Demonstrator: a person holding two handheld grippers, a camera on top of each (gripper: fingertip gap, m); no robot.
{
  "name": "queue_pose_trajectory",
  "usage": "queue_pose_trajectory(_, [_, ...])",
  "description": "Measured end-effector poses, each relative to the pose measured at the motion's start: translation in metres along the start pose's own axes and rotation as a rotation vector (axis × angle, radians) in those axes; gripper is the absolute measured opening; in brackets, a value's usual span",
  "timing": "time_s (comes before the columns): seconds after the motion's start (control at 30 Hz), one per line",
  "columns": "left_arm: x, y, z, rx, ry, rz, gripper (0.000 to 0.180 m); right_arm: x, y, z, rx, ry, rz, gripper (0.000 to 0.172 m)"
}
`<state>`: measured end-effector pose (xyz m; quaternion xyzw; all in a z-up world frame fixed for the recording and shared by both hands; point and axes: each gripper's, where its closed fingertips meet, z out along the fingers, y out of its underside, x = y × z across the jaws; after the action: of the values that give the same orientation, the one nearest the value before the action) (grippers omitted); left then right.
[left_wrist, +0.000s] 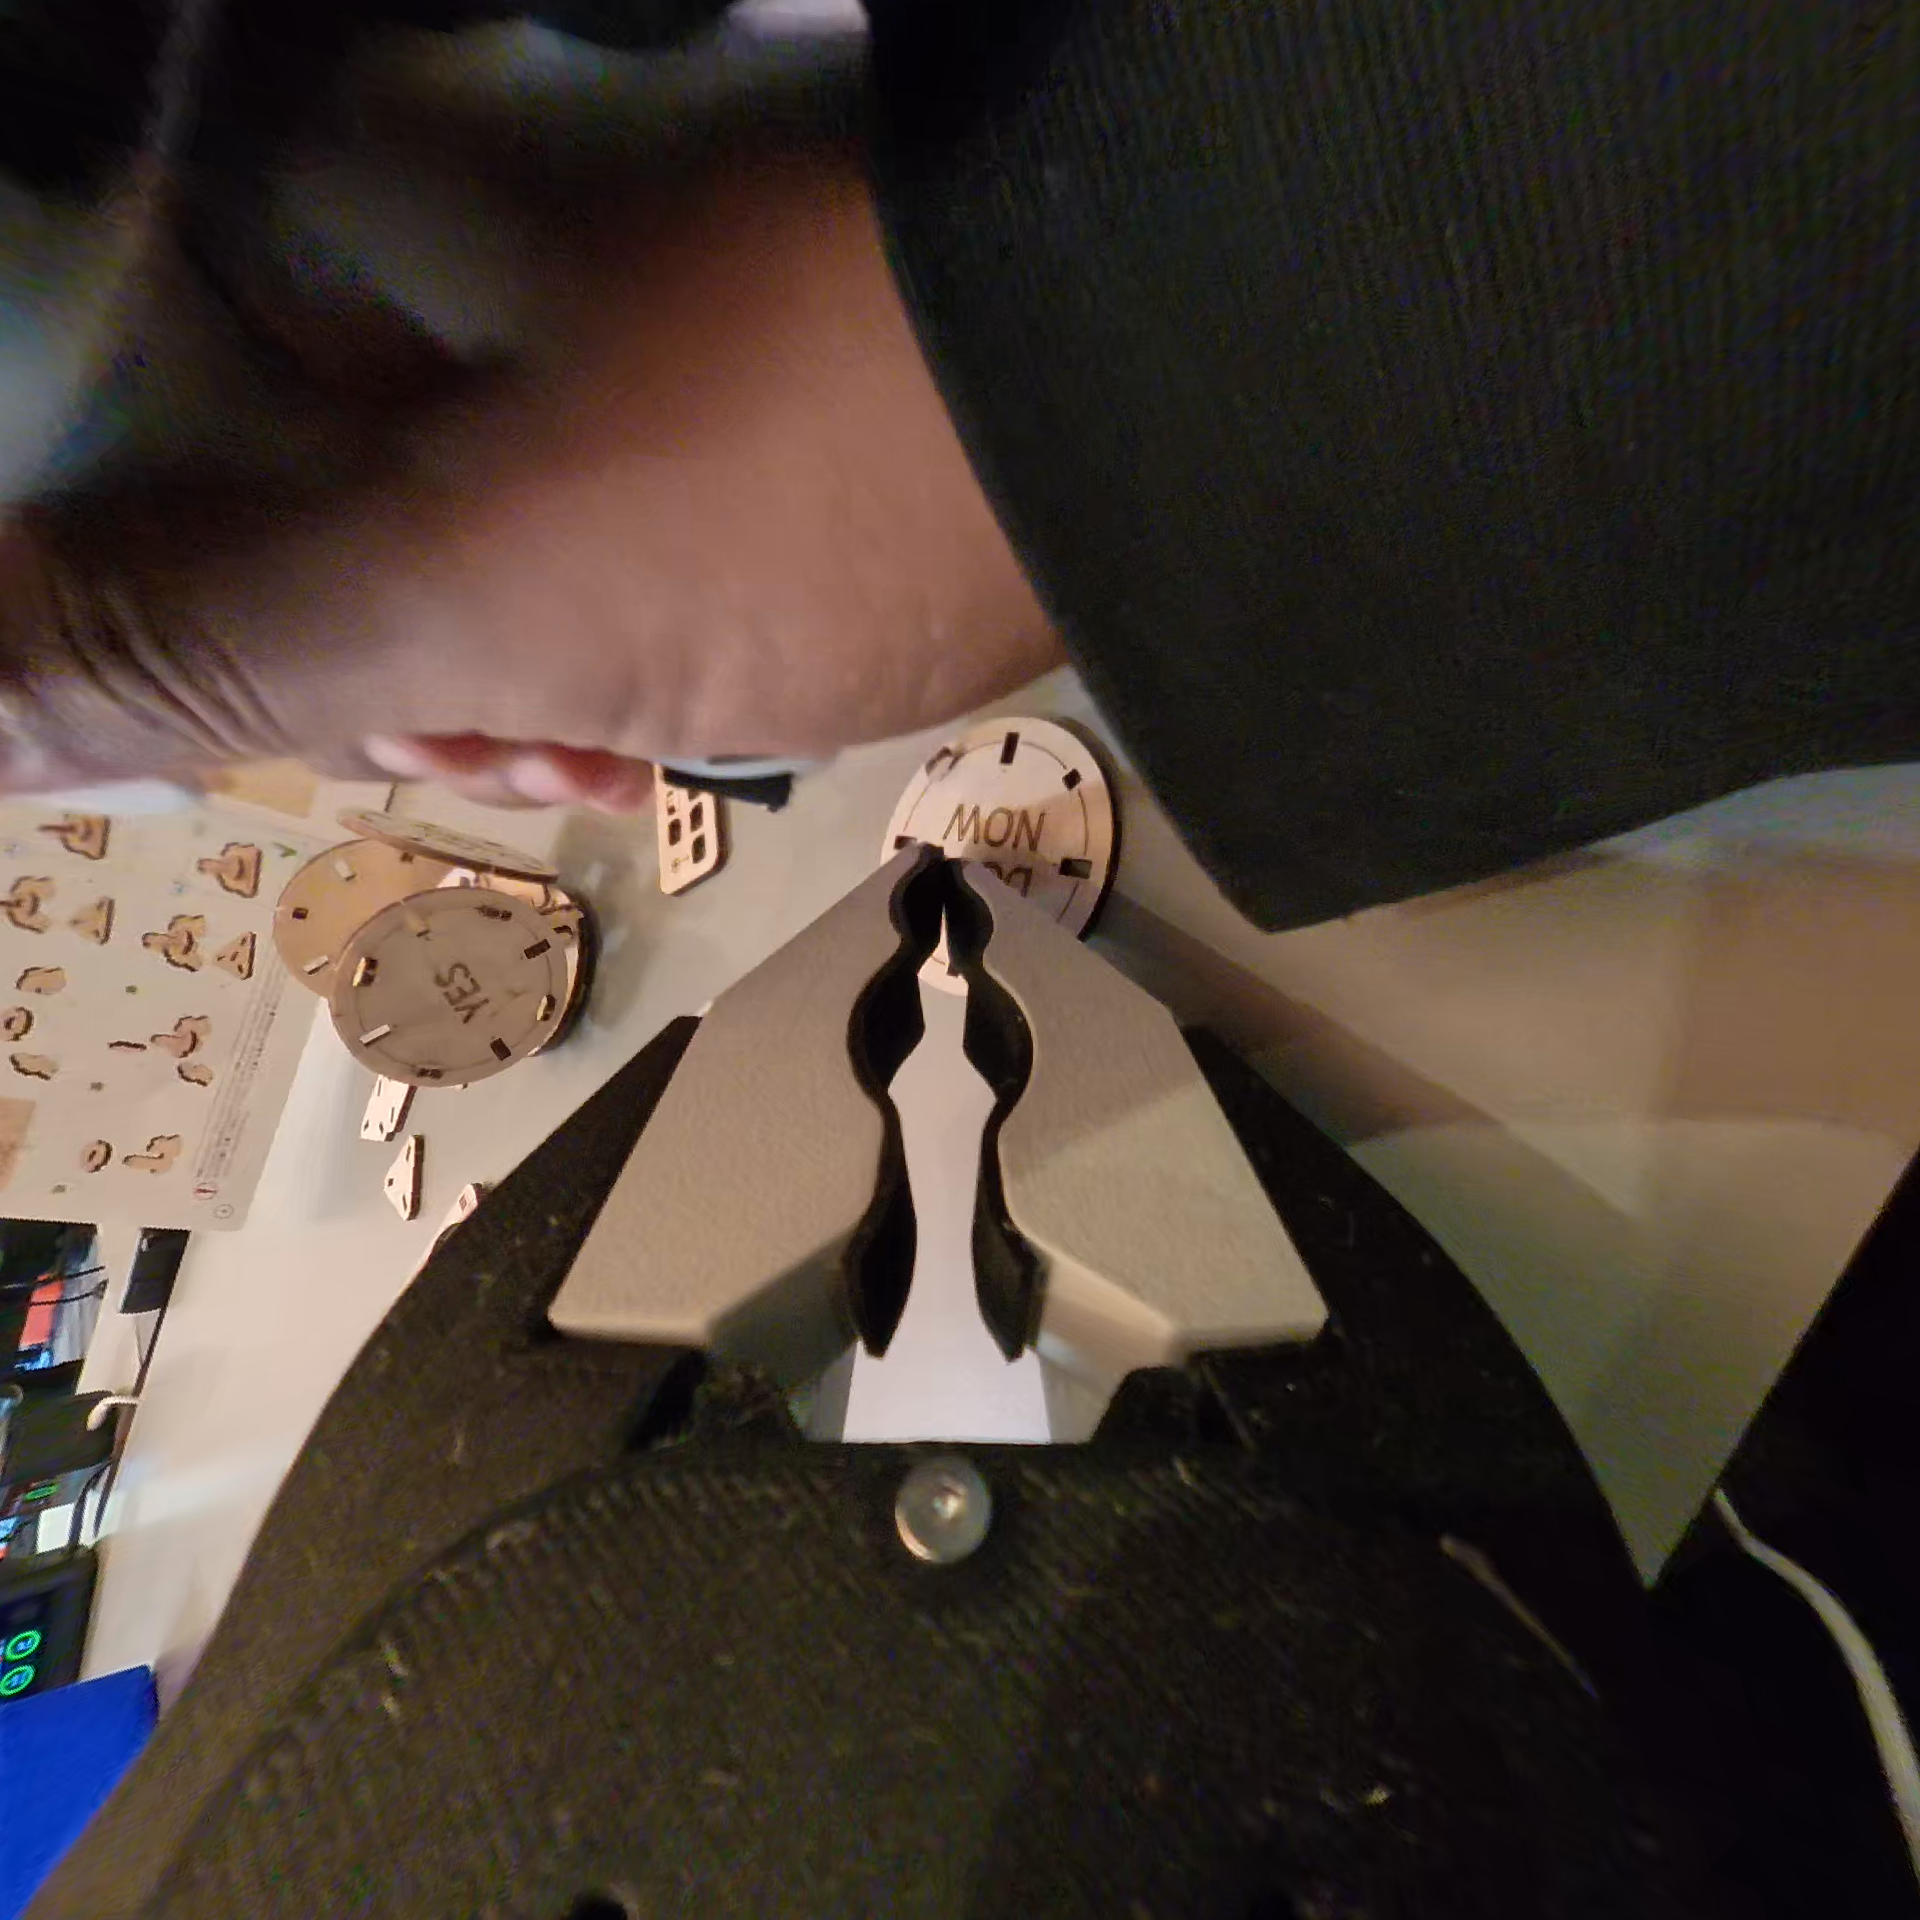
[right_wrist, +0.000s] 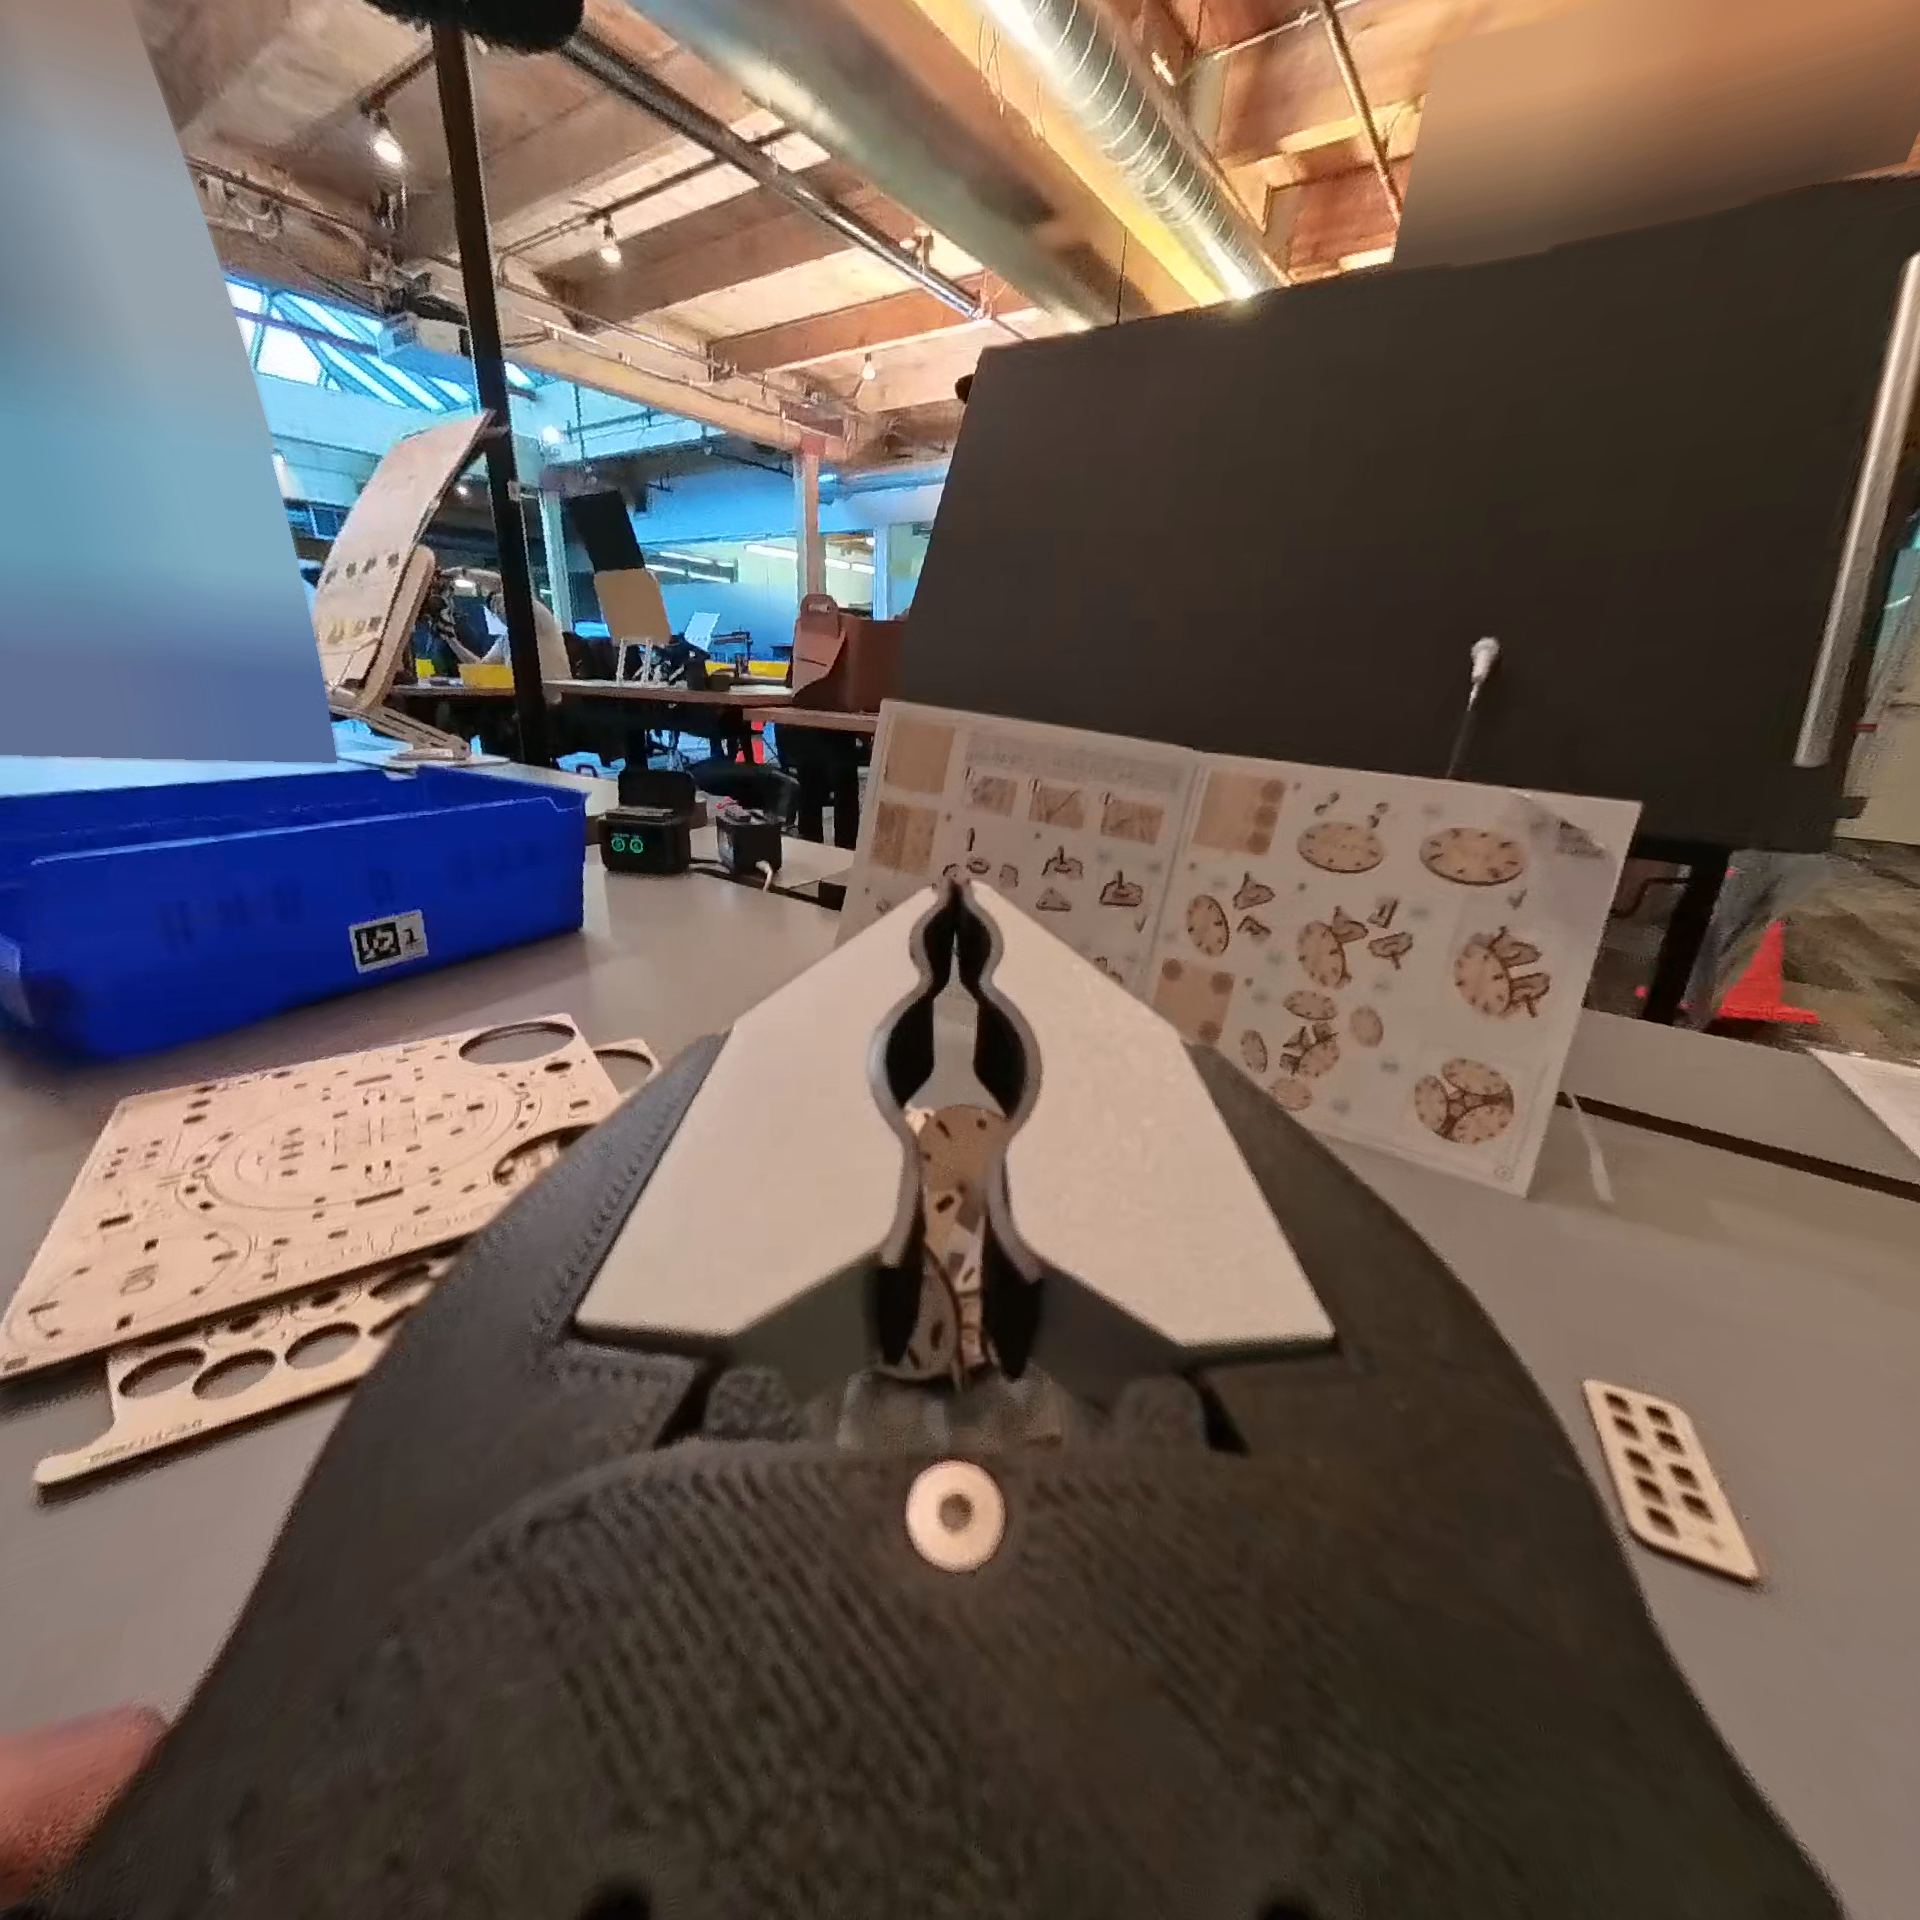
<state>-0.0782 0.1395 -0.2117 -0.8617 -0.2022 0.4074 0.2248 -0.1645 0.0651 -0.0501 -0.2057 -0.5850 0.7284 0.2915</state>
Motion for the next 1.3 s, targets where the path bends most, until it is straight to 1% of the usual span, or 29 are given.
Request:
queue_pose_trajectory(0.1, [0.000,0.000,0.000,-0.002,-0.006,0.009,0.000,-0.002,0.030,-0.001,-0.075,-0.018,-0.021,0.000])
queue_pose_trajectory(0.13, [0.000,0.000,0.000,-0.001,-0.005,0.008,0.000,-0.001,0.028,-0.001,-0.071,-0.012,-0.031,0.000])
queue_pose_trajectory(0.23, [0.000,0.000,0.000,0.003,0.003,-0.004,0.000,0.001,-0.001,-0.001,-0.004,0.004,-0.015,0.000])
queue_pose_trajectory(0.27, [0.000,0.000,0.000,0.003,0.002,-0.004,0.000,0.000,-0.002,-0.002,-0.001,0.006,-0.024,0.000])
queue_pose_trajectory(0.37, [0.000,0.000,0.000,0.000,-0.005,0.006,0.000,-0.006,0.030,-0.005,-0.084,-0.017,-0.063,0.000])
queue_pose_trajectory(0.4, [0.000,0.000,0.000,0.000,-0.003,0.005,0.000,-0.005,0.027,-0.005,-0.077,-0.014,-0.068,0.000])
queue_pose_trajectory(0.5, [0.000,0.000,0.000,0.005,0.005,-0.009,0.000,0.001,0.004,-0.009,-0.011,0.020,-0.053,0.000])
queue_pose_trajectory(0.53, [0.000,0.000,0.000,0.004,0.003,-0.007,0.000,0.004,0.004,-0.010,-0.006,0.030,-0.047,0.000])
queue_pose_trajectory(0.6, [0.000,0.000,0.000,0.001,-0.005,0.002,0.000,0.003,0.025,-0.012,-0.057,0.016,-0.036,0.000])
queue_pose_trajectory(0.63, [0.000,-0.001,0.000,0.001,-0.008,0.006,0.000,0.001,0.026,-0.012,-0.060,0.006,-0.051,0.000])
queue_pose_trajectory(0.73, [0.000,-0.001,0.000,0.004,-0.005,0.000,0.000,-0.002,0.003,-0.013,0.000,0.006,-0.066,0.000])
queue_pose_trajectory(0.77, [0.000,-0.001,0.000,0.003,-0.004,-0.002,0.000,0.001,0.001,-0.013,0.009,0.012,-0.061,0.000])
queue_pose_trajectory(0.87, [0.000,0.000,0.000,-0.002,-0.009,0.007,0.000,0.003,0.029,-0.011,-0.061,-0.013,-0.063,0.000])
queue_pose_trajectory(0.9, [0.000,0.000,0.000,-0.001,-0.009,0.007,0.000,0.002,0.026,-0.011,-0.054,-0.016,-0.076,0.000])
queue_pose_trajectory(1.0, [0.000,-0.001,0.000,0.005,0.001,-0.007,0.000,0.006,0.002,-0.013,0.016,0.006,-0.056,0.000])
queue_pose_trajectory(1.03, [-0.001,-0.001,0.000,0.004,0.000,-0.007,0.000,0.007,0.006,-0.013,0.008,0.009,-0.049,0.000])
queue_pose_trajectory(1.1, [-0.001,-0.001,0.000,0.003,-0.003,-0.001,0.000,0.003,0.029,-0.013,-0.053,-0.009,-0.053,0.000])
queue_pose_trajectory(1.13, [-0.001,-0.001,0.000,0.005,-0.004,0.000,0.000,0.003,0.026,-0.012,-0.045,-0.008,-0.061,0.000])
queue_pose_trajectory(1.23, [-0.001,-0.001,0.000,0.008,0.005,-0.013,0.000,0.008,0.001,-0.012,0.026,0.031,-0.037,0.000])
queue_pose_trajectory(1.27, [-0.001,-0.001,0.000,0.007,0.006,-0.014,0.000,0.012,0.002,-0.011,0.030,0.048,-0.034,0.000])
queue_pose_trajectory(1.3, [-0.001,-0.001,0.000,0.006,0.005,-0.013,0.000,0.014,0.012,-0.010,0.010,0.051,-0.024,0.000])
